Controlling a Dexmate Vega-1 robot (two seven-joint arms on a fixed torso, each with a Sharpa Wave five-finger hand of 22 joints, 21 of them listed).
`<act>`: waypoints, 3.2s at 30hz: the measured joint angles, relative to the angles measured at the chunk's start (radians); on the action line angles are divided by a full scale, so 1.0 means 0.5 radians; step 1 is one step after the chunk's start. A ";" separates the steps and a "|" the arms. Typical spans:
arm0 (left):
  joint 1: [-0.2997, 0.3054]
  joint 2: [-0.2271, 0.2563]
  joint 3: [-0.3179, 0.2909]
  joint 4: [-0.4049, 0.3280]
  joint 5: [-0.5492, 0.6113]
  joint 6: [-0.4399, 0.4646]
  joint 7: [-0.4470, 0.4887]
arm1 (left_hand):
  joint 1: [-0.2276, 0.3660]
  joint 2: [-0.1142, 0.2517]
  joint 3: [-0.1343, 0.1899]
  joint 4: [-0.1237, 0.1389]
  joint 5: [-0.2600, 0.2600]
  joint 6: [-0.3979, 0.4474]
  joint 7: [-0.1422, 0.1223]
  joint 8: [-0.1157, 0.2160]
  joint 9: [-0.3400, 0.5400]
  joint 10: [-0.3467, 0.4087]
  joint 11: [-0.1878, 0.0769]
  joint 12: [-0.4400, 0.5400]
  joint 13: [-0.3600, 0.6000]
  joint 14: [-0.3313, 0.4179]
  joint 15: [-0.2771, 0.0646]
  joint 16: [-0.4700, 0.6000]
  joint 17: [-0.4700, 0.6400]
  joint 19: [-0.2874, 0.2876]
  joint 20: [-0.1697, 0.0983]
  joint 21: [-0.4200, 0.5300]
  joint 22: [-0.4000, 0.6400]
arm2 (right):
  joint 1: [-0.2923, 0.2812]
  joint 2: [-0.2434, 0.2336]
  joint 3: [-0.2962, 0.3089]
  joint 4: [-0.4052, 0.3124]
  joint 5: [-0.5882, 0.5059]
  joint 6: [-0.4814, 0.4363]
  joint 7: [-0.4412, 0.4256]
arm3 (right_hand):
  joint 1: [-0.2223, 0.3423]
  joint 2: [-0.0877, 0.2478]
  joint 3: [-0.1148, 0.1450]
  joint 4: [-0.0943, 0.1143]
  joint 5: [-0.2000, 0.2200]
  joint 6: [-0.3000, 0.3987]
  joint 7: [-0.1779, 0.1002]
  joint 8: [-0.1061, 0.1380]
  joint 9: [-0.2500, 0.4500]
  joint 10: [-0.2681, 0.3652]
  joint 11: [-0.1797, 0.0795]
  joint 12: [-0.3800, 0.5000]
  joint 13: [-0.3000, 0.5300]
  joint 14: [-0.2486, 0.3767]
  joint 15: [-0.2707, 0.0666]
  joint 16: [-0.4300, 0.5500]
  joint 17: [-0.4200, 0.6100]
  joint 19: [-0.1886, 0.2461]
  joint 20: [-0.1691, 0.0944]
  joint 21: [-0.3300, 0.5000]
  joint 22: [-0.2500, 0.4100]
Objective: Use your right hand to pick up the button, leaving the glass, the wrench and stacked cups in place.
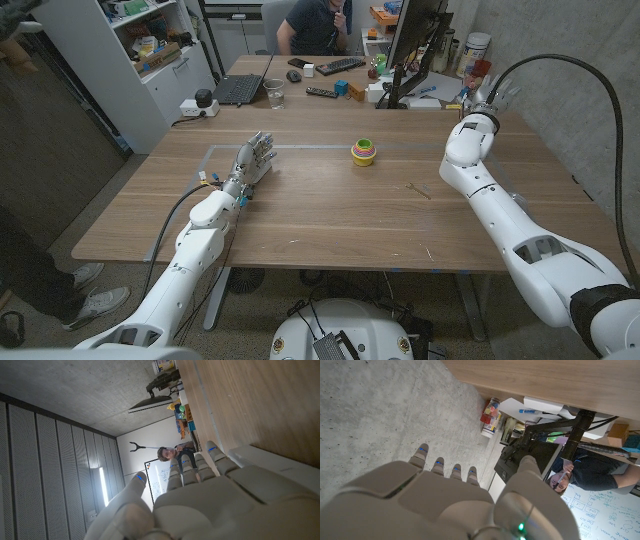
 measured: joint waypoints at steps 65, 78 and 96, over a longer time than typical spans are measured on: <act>-0.053 -0.012 -0.007 0.099 0.012 -0.006 -0.026 | 0.000 0.000 -0.008 -0.008 0.000 0.000 0.000 0.000 0.000 0.000 0.000 0.000 0.000 0.000 0.000 0.000 0.000 0.018 -0.003 -0.016 0.000 | 0.177 -0.037 -0.249 0.407 0.321 -0.069 0.250 | 0.089 0.004 -0.027 -0.060 0.037 0.435 -0.002 0.077 -0.009 0.301 0.001 0.077 -0.019 0.408 -0.072 0.104 -0.028 0.586 0.001 0.112 0.009; -0.071 -0.014 -0.013 0.132 0.011 -0.014 -0.032 | 0.000 0.000 -0.008 -0.008 0.000 0.000 0.001 0.000 0.000 0.000 0.000 0.000 0.000 0.000 0.000 0.000 0.000 0.018 -0.004 -0.016 0.000 | 0.228 -0.012 -0.296 0.520 0.384 -0.052 0.247 | 0.144 -0.001 -0.020 -0.084 0.037 0.478 0.006 0.073 -0.004 0.383 0.033 0.084 -0.014 0.530 -0.079 0.118 -0.028 0.830 0.002 0.178 0.009; -0.055 -0.012 -0.020 0.119 0.012 -0.017 -0.038 | -0.008 -0.008 -0.008 -0.008 0.000 0.000 0.001 -0.001 0.000 0.000 0.000 0.000 0.000 -0.010 -0.010 0.000 0.000 0.018 -0.004 -0.023 0.000 | 0.246 -0.052 -0.390 0.537 0.398 -0.096 0.438 | 0.194 0.012 -0.020 -0.100 0.037 0.524 0.002 0.057 -0.004 0.408 0.030 0.070 -0.013 0.587 -0.108 0.118 -0.027 1.080 0.001 0.256 0.018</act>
